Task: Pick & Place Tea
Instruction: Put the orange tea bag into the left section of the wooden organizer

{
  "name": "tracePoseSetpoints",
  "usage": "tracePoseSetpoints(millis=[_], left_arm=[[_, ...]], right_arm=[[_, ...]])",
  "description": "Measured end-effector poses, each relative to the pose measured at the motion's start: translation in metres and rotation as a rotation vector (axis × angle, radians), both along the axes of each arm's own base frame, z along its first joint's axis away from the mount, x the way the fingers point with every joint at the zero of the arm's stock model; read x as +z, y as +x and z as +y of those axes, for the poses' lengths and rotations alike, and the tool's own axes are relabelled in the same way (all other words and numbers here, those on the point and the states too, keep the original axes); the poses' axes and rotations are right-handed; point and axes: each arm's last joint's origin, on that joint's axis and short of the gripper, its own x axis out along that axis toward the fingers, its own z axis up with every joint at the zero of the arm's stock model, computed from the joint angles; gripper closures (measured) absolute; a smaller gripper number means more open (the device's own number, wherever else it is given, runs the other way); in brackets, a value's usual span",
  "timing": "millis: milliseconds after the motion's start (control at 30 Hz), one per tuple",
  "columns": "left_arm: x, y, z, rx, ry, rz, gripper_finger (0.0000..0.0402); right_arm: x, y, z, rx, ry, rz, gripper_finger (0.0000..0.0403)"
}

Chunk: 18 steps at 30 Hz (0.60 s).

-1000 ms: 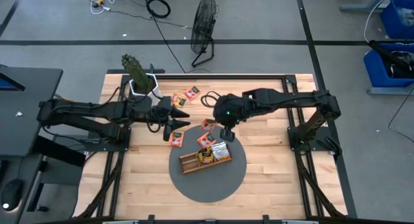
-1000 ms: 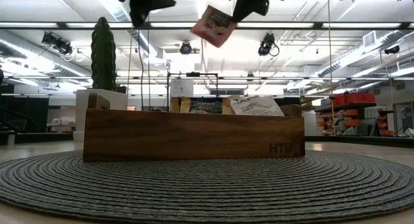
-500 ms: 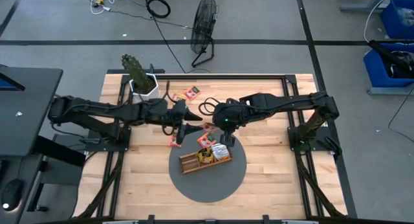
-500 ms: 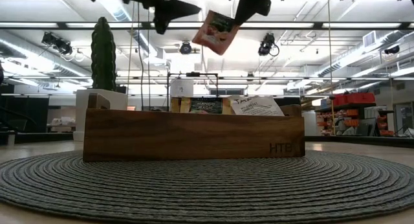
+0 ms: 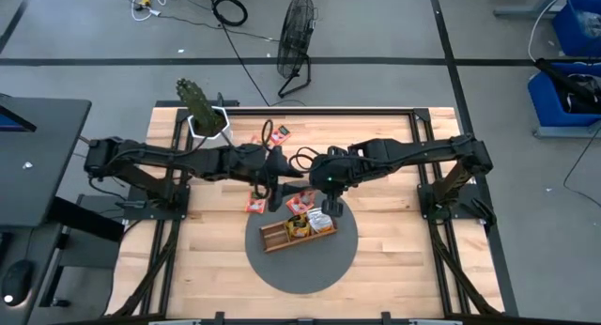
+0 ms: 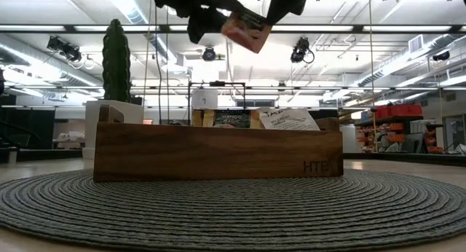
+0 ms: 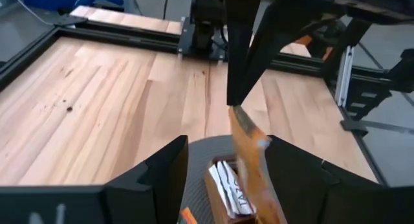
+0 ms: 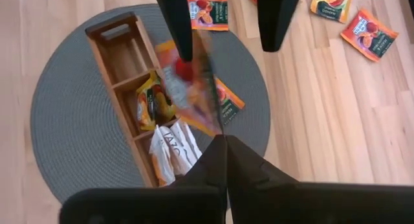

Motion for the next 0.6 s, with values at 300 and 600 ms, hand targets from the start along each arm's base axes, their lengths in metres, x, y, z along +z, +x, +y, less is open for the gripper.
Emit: tracePoseSetpoints(millis=[300,600], left_arm=[[-0.0002,0.0001,-0.0004,-0.052,-0.002,-0.001,0.0248],[-0.0002,0.0,-0.0007,-0.079,-0.015,-0.001,0.0393]], right_arm=[[-0.0001,-0.0003,0.0006,0.009,-0.005,0.004,0.0403],[0.0003,0.0004,0.0008,0.011,-0.004,-0.005,0.0403]])
